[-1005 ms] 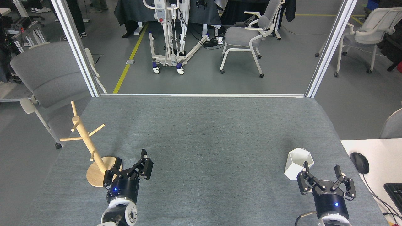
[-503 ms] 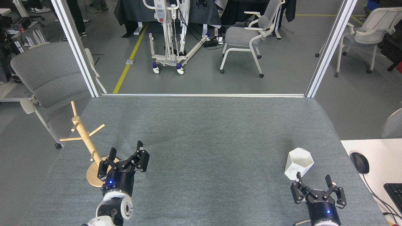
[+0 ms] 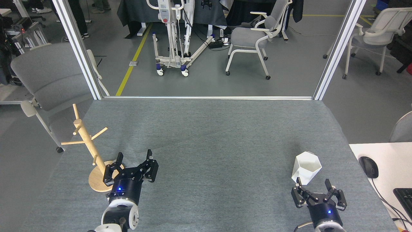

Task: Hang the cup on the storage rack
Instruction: 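Close the right gripper on the white cup's rim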

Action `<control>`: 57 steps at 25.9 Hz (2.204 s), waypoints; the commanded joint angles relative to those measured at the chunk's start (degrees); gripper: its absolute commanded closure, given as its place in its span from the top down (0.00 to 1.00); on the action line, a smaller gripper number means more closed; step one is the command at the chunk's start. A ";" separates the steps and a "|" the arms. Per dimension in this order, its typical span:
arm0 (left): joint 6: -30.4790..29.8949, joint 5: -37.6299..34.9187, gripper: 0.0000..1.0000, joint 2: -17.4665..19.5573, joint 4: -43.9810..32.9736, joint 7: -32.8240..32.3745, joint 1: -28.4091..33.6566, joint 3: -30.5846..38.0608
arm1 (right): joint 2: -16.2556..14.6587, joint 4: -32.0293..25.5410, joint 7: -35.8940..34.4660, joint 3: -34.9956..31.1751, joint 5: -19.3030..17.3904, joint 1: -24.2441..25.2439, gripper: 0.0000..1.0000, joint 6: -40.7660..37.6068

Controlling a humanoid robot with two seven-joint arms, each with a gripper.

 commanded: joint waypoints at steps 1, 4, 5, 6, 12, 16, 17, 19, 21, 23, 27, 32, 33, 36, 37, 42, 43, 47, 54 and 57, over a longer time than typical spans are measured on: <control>0.27 -2.94 0.99 -0.33 -0.32 -0.02 0.03 -1.32 | -0.21 0.42 0.11 0.09 -0.13 -0.32 1.00 0.00; 0.01 -2.94 0.99 -0.24 -0.32 -0.02 0.47 -1.58 | -0.21 0.59 0.11 0.09 -0.22 -1.19 1.00 0.09; 0.01 -2.85 0.99 -0.33 -0.23 -0.11 0.56 -1.58 | -0.21 1.03 0.11 0.09 -0.22 -1.55 0.99 0.09; 0.10 -2.59 0.99 -0.50 -0.32 -0.11 0.56 -1.58 | -0.21 1.82 0.11 0.18 -0.22 -1.72 1.00 0.09; -0.08 -2.50 0.99 -0.33 -0.50 -0.02 0.39 -1.50 | -0.30 5.78 0.11 0.18 -0.31 -5.15 1.00 0.18; -0.60 -2.76 0.99 0.37 -0.41 0.24 0.56 -1.58 | -0.47 7.18 0.11 0.18 -0.40 -6.73 1.00 0.27; -0.52 -2.76 0.99 0.37 -0.41 0.24 0.56 -1.58 | -0.91 7.80 0.11 0.18 -0.40 -7.26 0.99 0.18; -0.52 -2.76 0.99 0.37 -0.41 0.15 0.56 -1.58 | -1.17 9.56 0.11 0.18 -0.49 -8.93 1.00 0.18; -0.52 -2.76 0.99 0.37 -0.15 0.07 0.65 -1.67 | -1.17 11.23 0.11 0.18 -0.49 -10.16 0.99 0.27; -0.52 -2.76 0.99 0.37 0.03 0.07 0.65 -1.67 | -1.17 12.28 0.11 0.18 -0.49 -11.13 1.00 0.27; -0.60 -2.85 0.99 0.37 0.21 -0.02 0.74 -1.76 | -1.17 12.90 0.11 0.18 -0.49 -11.65 1.00 0.27; -0.60 -2.94 0.99 0.37 0.21 -0.02 0.65 -1.67 | -0.74 15.89 0.20 0.27 -0.22 -13.76 1.00 0.27; -0.60 -2.94 0.99 0.37 0.29 -0.02 0.56 -1.67 | -0.65 16.85 0.20 0.27 -0.22 -14.47 1.00 0.27; -0.60 -2.94 0.99 0.37 0.47 -0.11 0.47 -1.76 | -0.56 19.14 0.20 1.15 -0.22 -16.40 1.00 0.53; -0.60 -2.94 0.99 0.37 0.56 -0.02 0.38 -1.76 | -0.56 19.49 0.20 1.41 -0.22 -16.75 1.00 0.97; -0.60 -3.03 0.99 0.29 0.91 -0.02 0.21 -1.76 | -0.30 20.28 0.11 1.76 -0.22 -17.02 1.00 1.76; -0.69 -3.03 0.99 0.29 0.91 -0.02 0.21 -1.76 | -0.38 20.28 0.11 1.76 -0.22 -17.02 1.00 1.76; -0.96 -3.03 0.99 0.29 0.82 -0.02 0.21 -2.29 | -0.30 20.28 0.11 1.76 -0.22 -16.93 0.99 1.85; -0.96 -3.03 0.99 0.29 0.82 -0.02 0.38 -2.37 | -0.56 19.75 0.20 1.67 -0.13 -16.93 0.61 2.20; -1.04 -3.03 0.99 0.29 0.82 -0.02 0.47 -2.37 | -0.65 19.05 0.11 1.76 0.13 -16.84 0.38 2.38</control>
